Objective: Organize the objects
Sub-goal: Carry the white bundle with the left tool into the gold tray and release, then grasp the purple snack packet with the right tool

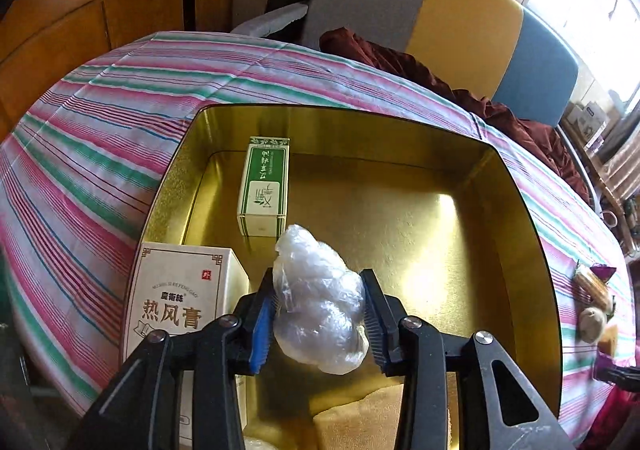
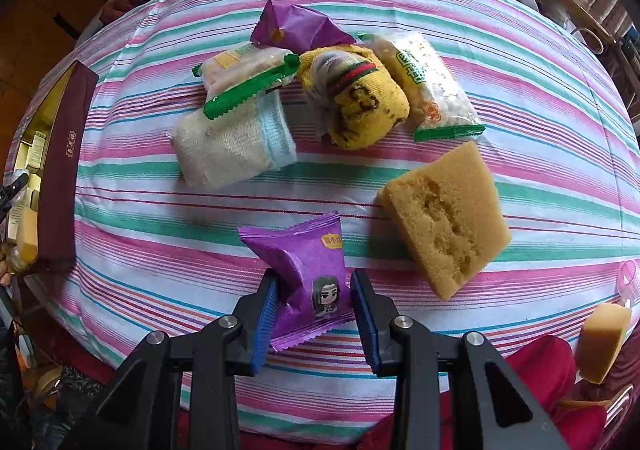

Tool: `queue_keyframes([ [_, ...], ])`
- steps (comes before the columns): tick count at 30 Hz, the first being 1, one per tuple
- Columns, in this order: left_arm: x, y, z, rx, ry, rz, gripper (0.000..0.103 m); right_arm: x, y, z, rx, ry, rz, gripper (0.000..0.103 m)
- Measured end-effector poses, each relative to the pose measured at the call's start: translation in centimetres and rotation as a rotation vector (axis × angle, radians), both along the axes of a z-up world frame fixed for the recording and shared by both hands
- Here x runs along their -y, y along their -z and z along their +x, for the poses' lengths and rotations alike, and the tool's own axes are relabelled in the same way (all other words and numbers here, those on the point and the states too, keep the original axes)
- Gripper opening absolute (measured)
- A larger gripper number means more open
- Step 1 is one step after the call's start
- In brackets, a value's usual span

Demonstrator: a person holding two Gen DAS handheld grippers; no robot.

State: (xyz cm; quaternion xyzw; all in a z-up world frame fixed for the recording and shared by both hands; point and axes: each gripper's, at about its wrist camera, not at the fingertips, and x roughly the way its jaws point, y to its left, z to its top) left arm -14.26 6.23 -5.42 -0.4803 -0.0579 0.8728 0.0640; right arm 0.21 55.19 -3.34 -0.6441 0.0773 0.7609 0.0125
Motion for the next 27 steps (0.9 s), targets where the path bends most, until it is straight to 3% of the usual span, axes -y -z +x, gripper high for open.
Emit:
queue_keyframes([
  [3,-0.5,-0.3,1.0,-0.030,0.015,-0.047,0.047,0.1,-0.1,0.1,0.000,0.002,0.003,0.036],
  [13,0.0,-2.0,6.4,-0.162,0.013,-0.078,0.063,0.5,0.1,0.1,0.008,0.002,0.036,0.036],
  [17,0.1,-2.6,8.2,-0.201,0.032,-0.095,0.064,0.5,-0.1,0.3,-0.001,0.014,0.048,0.036],
  [27,-0.3,-3.2,10.0,-0.225,0.066,-0.080,0.068,0.5,-1.9,1.5,-0.146,0.047,0.087,0.036],
])
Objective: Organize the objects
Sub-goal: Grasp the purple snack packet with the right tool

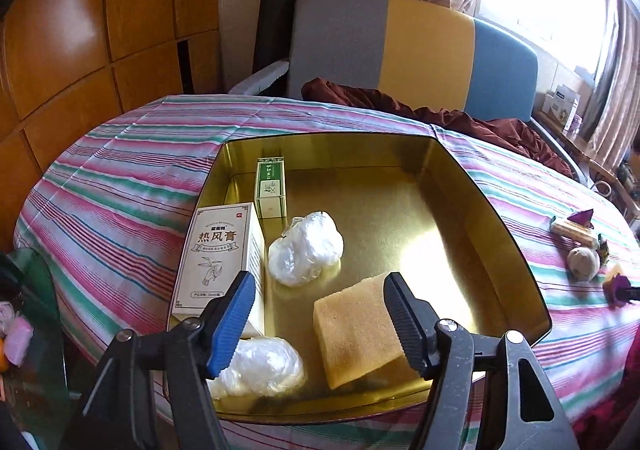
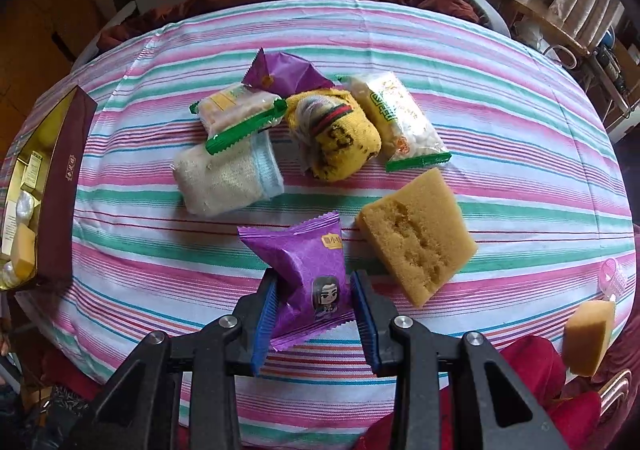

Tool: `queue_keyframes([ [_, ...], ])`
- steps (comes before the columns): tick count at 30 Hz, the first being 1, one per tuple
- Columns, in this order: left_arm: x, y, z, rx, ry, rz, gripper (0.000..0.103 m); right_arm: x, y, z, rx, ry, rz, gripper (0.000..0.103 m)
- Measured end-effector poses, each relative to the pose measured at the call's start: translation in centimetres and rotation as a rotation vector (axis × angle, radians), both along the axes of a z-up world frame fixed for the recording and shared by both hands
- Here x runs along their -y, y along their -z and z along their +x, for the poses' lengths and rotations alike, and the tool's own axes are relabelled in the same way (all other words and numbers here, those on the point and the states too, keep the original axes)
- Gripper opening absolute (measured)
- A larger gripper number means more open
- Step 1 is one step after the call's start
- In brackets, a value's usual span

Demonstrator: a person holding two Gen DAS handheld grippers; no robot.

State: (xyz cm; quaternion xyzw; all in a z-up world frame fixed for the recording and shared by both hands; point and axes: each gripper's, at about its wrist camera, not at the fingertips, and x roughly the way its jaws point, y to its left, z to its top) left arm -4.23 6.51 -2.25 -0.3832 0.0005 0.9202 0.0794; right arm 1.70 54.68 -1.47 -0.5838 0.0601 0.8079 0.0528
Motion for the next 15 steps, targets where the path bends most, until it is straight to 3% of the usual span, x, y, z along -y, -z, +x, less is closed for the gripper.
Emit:
queue_keyframes([
  [7,-0.4,-0.4,0.6,-0.016,0.018,-0.003,0.069,4.8,0.2,-1.3,-0.075,-0.064,-0.049,0.036],
  [15,1.6,-1.0,0.6,-0.010,-0.006,0.001,0.072,15.1,-2.8,-2.9,-0.175,-0.281,-0.146,0.036],
])
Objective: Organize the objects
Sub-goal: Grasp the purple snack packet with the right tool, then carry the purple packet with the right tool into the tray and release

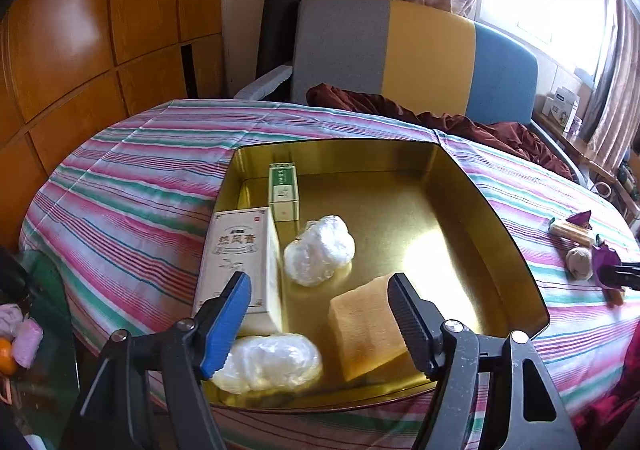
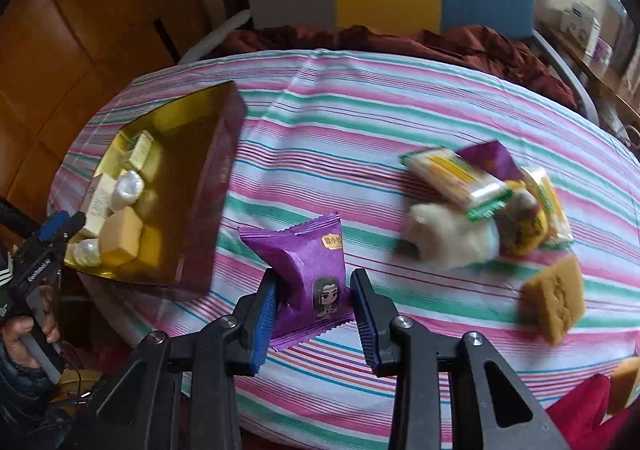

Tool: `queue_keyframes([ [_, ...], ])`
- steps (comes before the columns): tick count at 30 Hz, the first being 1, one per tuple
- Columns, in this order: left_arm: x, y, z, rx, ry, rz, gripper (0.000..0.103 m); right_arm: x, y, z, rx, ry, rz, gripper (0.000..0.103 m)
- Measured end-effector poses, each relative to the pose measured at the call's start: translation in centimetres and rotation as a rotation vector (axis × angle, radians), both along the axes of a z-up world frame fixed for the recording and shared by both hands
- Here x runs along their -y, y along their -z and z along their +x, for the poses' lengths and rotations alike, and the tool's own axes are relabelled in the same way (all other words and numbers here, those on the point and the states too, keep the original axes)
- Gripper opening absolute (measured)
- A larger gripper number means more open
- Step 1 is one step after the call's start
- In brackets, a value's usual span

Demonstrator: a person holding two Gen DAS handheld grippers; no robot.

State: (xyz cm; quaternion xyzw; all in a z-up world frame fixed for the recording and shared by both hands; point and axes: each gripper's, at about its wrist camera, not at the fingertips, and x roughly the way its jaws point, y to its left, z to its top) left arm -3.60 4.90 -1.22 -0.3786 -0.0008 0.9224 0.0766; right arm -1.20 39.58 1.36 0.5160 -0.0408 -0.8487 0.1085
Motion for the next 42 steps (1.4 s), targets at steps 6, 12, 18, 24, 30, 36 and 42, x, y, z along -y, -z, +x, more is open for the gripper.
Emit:
queue_keyframes([
  [6,3.0,-0.9,-0.1,-0.014,-0.057,0.001,0.078,8.7,-1.0,-2.0,-0.044,-0.170,-0.058,0.036],
  [12,4.7,-0.7,-0.2,-0.013,-0.092,0.007,0.079,16.0,1.2,-3.9,-0.001,-0.282,-0.048,0.036],
  [18,4.7,0.1,-0.2,0.005,-0.083,0.013,0.079,19.6,5.3,-4.3,0.100,-0.341,0.022,0.039],
  [24,4.4,0.6,-0.2,0.015,-0.088,0.012,0.079,19.0,5.6,-3.4,0.098,-0.337,-0.042,0.047],
  [30,3.7,0.6,0.2,0.005,-0.070,-0.006,0.079,16.8,3.9,-2.4,0.030,-0.282,-0.073,0.047],
  [36,2.4,0.0,0.9,-0.025,-0.028,-0.026,0.079,13.2,2.1,-1.7,-0.029,-0.194,-0.052,0.047],
  [42,1.1,-0.3,1.3,-0.027,0.008,-0.024,0.079,6.8,1.0,-1.9,-0.054,-0.040,-0.033,0.047],
])
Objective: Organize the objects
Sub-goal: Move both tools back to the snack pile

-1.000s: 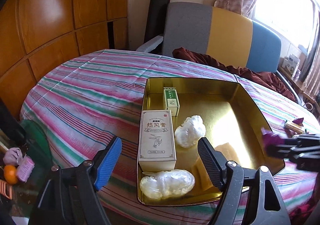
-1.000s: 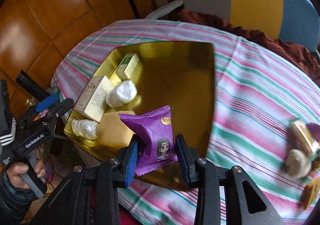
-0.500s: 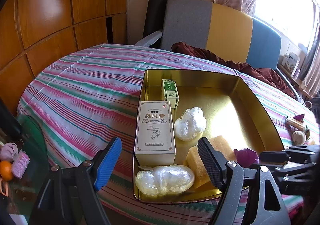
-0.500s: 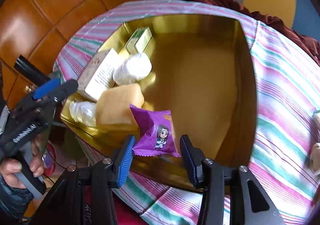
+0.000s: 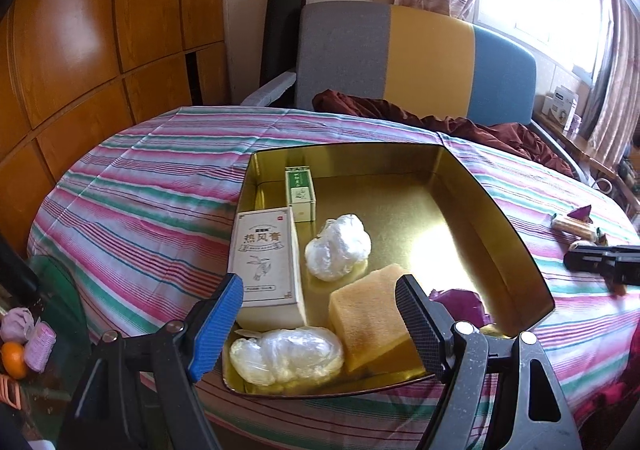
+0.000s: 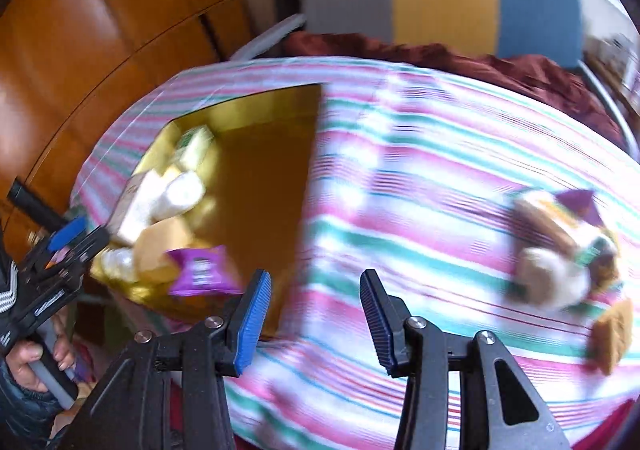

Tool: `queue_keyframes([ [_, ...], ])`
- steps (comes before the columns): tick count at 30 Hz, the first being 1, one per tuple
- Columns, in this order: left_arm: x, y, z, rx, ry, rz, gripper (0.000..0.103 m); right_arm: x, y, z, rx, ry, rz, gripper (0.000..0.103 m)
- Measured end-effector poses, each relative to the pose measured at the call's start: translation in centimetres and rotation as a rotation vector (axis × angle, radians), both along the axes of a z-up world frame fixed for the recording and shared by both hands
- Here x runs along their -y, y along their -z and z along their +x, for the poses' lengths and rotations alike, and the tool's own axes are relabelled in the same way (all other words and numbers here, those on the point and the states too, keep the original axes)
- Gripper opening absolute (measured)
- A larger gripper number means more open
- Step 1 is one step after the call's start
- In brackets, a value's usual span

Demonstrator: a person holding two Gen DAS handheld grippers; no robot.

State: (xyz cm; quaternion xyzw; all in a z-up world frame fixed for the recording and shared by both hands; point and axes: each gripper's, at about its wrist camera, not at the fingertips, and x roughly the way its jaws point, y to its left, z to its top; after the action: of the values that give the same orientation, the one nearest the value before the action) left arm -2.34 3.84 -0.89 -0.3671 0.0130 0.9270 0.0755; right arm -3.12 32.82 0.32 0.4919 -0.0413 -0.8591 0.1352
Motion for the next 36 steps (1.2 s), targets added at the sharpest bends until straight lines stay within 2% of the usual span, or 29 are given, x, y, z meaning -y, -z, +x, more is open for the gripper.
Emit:
queue_keyframes([
  [8,-2.5,-0.3,0.4,0.004,0.068,-0.009,0.082,-11.3,-1.3,-0.7,-0.028,0.268,0.022,0.050],
  [15,-6.1,-1.4,1.0,-0.016,0.158,-0.019,0.086,-22.4,-1.0,-0.7,-0.077,0.602,0.041,0.055],
  [17,-7.5,-1.7,1.1,-0.022,0.191,-0.020,0.086,-25.6,-0.1,-0.1,-0.061,0.718,0.002,0.055],
  [19,-9.0,-1.8,1.1,-0.021,0.226,-0.015,0.086,-28.2,0.5,1.0,-0.032,0.827,-0.116,0.055],
  [21,-10.6,-1.8,1.0,-0.012,0.260,-0.006,0.086,-29.5,0.8,2.0,-0.028,0.887,-0.165,0.055],
  [24,-13.6,-1.7,1.2,0.008,0.332,0.004,0.086,-30.5,1.4,2.6,-0.001,0.916,-0.247,0.055],
  [30,-19.0,-1.6,2.1,0.021,0.459,-0.002,0.086,-30.4,1.8,2.4,0.027,0.909,-0.273,0.055],
  [36,-23.1,-1.2,0.9,0.133,0.520,0.082,0.086,-30.5,2.1,2.4,0.032,0.899,-0.307,0.055],
])
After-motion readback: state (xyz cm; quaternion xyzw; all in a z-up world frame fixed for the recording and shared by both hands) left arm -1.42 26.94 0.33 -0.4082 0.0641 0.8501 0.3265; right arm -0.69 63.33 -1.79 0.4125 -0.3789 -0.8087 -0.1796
